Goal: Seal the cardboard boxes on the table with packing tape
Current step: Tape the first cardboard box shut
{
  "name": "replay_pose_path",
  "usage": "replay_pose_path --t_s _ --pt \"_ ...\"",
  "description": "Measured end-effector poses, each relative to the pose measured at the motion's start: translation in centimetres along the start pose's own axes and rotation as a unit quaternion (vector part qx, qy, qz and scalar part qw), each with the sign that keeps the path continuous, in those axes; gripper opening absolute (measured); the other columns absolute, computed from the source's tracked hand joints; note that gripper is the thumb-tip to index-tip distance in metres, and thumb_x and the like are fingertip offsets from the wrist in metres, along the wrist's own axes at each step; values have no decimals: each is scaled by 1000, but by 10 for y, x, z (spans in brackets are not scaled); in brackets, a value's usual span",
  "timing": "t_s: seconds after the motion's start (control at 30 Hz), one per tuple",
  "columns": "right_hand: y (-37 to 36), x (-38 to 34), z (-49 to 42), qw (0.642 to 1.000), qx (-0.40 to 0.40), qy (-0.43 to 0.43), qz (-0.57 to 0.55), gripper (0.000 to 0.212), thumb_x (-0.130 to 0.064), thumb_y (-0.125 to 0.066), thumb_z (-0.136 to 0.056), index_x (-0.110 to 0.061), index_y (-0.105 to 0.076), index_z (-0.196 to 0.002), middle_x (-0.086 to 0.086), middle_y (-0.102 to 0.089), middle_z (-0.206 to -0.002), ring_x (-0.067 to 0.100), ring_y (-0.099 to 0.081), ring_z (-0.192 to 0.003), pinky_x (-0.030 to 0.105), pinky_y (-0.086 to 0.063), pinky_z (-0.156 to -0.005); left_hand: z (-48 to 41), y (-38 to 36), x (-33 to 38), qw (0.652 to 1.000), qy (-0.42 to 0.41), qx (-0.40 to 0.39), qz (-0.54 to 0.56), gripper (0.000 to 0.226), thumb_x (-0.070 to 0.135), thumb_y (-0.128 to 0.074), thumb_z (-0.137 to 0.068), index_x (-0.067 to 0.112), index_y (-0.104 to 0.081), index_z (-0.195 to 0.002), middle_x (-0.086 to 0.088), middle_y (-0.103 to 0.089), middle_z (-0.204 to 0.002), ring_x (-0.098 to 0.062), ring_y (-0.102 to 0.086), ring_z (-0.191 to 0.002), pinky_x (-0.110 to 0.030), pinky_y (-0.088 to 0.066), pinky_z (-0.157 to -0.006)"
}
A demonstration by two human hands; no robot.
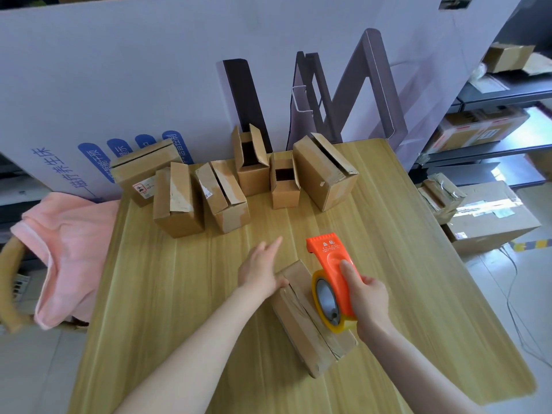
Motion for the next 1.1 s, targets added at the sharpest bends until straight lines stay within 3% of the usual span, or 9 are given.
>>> replay_pose_path --t_s 0.1,0.23,0.37,0.47,0.57,0.67,0.83,0.9,1.1 --pt "0 0 0 1000 -3 -2 1 50 -53 -68 -81 -5 -65 -70 11 -65 -63 22 -60 -55 30 -46 -53 26 -14 -34 978 68 125 152 73 44 -77 -73 32 -45 -138 8 -50 -133 -15 -53 -119 -28 -51 -85" --pt "0 0 -1 1000 -2 -1 4 54 -52 -68 -81 2 -66 -77 13 -62 -66 23 -57 -57 32 -44 -55 47 -42 -50 950 131 129 252 45 53 -67 -80 25 -68 -114 7 -69 -109 -10 -64 -96 -23 -49 -76" --pt "-1 0 -2 1000 -3 -1 3 60 -53 -67 -82 8 -66 -84 15 -63 -69 25 -58 -59 32 -45 -56 56 -47 -50 891 215 181 357 51 48 -77 -73 16 -70 -111 3 -71 -104 -7 -60 -84 -16 -42 -71" --pt "0 0 -1 1000 -4 -3 5 57 -54 -67 -81 4 -66 -81 16 -66 -70 24 -59 -58 32 -46 -54 65 -52 -48 846 262 234 400 60 45 -83 -67 14 -61 -114 -2 -63 -103 -16 -60 -90 -27 -46 -76" --pt "1 1 -1 1000 -3 -6 0 52 -54 -67 -81 -3 -64 -75 14 -65 -69 24 -60 -58 32 -47 -55 71 -55 -41 811 289 247 444 39 41 -81 -70 17 -65 -96 7 -65 -90 -16 -63 -85 -24 -47 -68" --pt "2 1 -1 1000 -1 -4 -3 50 -53 -68 -81 -4 -64 -73 12 -64 -65 23 -59 -56 31 -46 -53 69 -55 -31 825 249 242 445 28 34 -73 -82 17 -71 -104 8 -69 -95 -10 -63 -88 -17 -44 -71" --pt "0 0 1 1000 1 13 -2 47 -52 -68 -82 -8 -65 -67 7 -64 -59 19 -59 -51 27 -44 -48 60 -47 -31 910 168 193 326 34 33 -58 -94 13 -65 -121 0 -64 -120 -14 -59 -108 -22 -42 -88" --pt "-1 0 2 1000 -2 16 2 47 -52 -68 -82 -7 -66 -69 9 -66 -61 20 -60 -52 27 -46 -49 55 -44 -34 928 147 157 306 34 32 -55 -96 13 -64 -123 0 -62 -124 -16 -57 -115 -25 -43 -95" --pt "-5 -1 6 999 1 34 21 53 -52 -69 -81 -1 -66 -68 9 -64 -57 19 -58 -49 30 -46 -51 56 -40 -39 938 125 158 281 15 31 -59 -93 16 -63 -94 4 -61 -97 -11 -57 -87 -17 -38 -71"
Point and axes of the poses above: each hand's wrist, its own z-axis away from the middle knuckle, its own y-axis out of the back of the hand, x = y × z, the point moved 4 cm from there along -z, towards the middle knuckle
